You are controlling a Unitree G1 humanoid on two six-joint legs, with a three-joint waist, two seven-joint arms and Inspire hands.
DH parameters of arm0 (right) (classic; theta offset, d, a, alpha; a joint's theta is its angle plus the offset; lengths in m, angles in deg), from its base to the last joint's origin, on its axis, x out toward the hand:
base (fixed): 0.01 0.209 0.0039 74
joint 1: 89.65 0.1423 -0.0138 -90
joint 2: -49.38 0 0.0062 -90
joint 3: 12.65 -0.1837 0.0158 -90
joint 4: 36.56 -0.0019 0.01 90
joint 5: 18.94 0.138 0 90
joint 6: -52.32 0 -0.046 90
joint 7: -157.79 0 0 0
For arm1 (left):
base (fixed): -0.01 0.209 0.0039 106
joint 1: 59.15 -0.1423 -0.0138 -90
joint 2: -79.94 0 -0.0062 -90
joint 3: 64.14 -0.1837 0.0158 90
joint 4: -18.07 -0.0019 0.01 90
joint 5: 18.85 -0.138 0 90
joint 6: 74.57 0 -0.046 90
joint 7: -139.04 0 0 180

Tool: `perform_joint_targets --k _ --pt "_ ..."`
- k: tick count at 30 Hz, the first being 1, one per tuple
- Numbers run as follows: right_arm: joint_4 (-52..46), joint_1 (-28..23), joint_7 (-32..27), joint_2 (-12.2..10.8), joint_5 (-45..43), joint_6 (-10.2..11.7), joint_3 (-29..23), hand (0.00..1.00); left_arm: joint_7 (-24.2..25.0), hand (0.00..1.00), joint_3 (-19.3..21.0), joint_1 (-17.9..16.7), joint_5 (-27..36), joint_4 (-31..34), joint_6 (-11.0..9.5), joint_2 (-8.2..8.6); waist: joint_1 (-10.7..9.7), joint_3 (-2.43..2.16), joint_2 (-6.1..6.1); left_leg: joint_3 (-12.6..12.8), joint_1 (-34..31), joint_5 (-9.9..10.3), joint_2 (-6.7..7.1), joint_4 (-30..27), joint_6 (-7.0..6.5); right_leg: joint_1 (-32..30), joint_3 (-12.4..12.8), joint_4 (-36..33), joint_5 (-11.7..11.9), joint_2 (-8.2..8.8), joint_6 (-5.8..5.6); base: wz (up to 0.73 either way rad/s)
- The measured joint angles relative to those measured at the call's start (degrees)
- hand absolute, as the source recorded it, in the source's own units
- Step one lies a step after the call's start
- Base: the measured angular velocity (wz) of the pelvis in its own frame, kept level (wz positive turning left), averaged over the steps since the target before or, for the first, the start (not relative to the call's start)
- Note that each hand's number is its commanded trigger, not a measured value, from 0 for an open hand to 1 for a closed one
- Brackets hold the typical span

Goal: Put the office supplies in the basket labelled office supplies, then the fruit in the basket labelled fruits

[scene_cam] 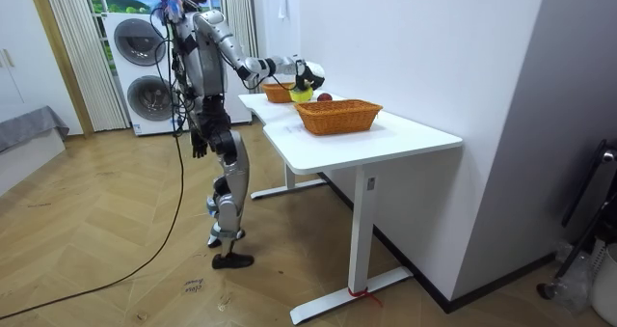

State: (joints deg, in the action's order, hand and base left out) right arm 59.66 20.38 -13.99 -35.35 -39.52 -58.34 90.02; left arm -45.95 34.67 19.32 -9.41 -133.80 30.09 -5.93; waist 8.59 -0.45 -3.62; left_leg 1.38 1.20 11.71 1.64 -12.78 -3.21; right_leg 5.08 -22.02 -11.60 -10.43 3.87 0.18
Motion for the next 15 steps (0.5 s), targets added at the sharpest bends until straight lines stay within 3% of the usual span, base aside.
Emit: perform_joint_targets --k 3,7,15 --pt "-3.4 -2.2 0.0 0.0 -0.1 0.1 -3.4 1.0 0.2 0.0 1.3 0.0 0.0 0.0 0.0 0.07 -1.1 -0.15 -0.25 0.2 0.6 -0.1 0.06 0.5 -0.1 0.3 1.6 0.0 0.1 -0.1 -0.2 -0.03" --pt "-4.0 -2.8 0.0 0.5 0.2 0.1 -8.0 1.0 0.2 0.0 1.8 -0.8 0.0 0.0 -0.7 -0.1 -3.0 -0.25 -0.46 0.5 1.4 -0.2 0.14 1.3 -0.31 0.6 1.9 0.0 0.2 0.0 -0.34 -0.03" --pt "-4.2 -3.3 -0.2 3.4 2.3 0.1 -10.9 1.0 0.1 0.0 2.2 -1.0 1.3 0.2 -1.2 -0.15 -4.4 -0.04 -0.84 1.5 1.9 -0.2 -0.01 1.5 -0.31 0.5 3.4 0.0 0.2 -0.22 -0.35 -0.08"
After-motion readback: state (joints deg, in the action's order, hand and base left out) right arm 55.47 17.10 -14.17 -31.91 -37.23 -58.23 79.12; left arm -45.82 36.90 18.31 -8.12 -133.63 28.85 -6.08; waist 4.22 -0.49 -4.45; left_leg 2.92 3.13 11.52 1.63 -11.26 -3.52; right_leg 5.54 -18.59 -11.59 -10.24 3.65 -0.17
